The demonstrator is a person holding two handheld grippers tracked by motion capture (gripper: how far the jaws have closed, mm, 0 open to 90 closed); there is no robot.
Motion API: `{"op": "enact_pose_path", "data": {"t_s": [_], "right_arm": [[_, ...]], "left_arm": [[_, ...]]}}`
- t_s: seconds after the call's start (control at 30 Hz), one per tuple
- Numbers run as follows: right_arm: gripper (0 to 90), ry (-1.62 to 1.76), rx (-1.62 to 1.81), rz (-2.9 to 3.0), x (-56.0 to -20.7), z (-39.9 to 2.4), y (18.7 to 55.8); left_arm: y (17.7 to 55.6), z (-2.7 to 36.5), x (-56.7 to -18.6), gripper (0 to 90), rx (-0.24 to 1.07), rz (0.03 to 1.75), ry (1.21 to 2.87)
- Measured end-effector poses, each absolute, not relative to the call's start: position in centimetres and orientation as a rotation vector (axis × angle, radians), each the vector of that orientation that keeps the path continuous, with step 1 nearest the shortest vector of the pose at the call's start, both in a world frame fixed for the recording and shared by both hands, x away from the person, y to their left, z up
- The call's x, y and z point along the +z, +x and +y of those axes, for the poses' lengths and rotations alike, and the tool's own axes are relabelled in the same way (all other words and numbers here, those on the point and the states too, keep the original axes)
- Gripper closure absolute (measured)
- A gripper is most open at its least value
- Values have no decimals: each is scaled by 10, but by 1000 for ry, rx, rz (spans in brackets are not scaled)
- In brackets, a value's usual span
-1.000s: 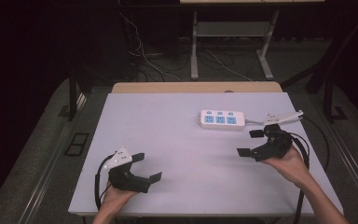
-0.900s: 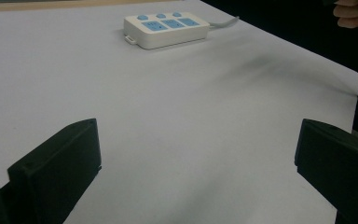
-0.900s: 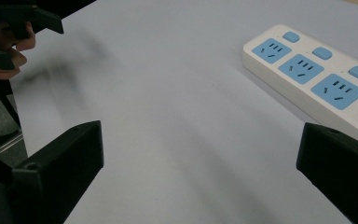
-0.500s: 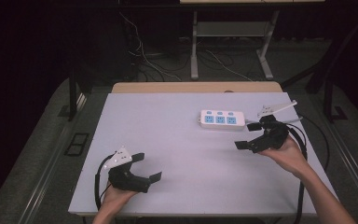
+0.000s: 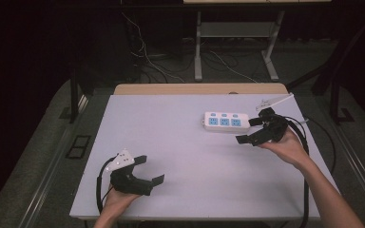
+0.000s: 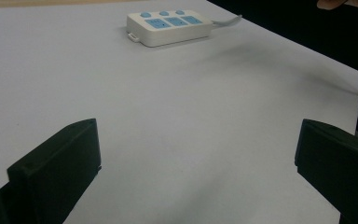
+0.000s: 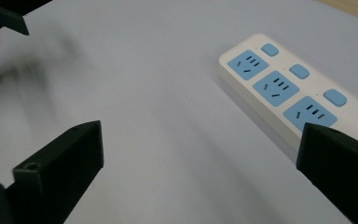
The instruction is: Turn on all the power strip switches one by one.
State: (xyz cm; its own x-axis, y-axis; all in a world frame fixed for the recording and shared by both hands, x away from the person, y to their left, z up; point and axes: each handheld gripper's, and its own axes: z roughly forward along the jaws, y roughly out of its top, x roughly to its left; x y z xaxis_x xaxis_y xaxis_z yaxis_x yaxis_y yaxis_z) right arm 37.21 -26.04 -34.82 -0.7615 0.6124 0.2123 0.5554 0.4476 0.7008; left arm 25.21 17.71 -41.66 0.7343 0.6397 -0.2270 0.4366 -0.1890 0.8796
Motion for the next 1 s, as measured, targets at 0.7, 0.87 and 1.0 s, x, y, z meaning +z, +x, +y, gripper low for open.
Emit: {"op": "enact_pose_path", "data": {"t_s": [0.7, 0.87, 1.0], "right_arm": [[4, 1102, 1137, 2610, -341, -254, 412], [4, 1096, 1093, 2619, -335, -253, 423], [4, 1093, 1095, 2610, -329, -253, 432]], "left_arm": [[254, 179, -418, 0, 226, 849, 1817], [254, 179, -417, 0, 226, 838, 1817], [254, 179, -417, 0, 226, 841, 1817]]}}
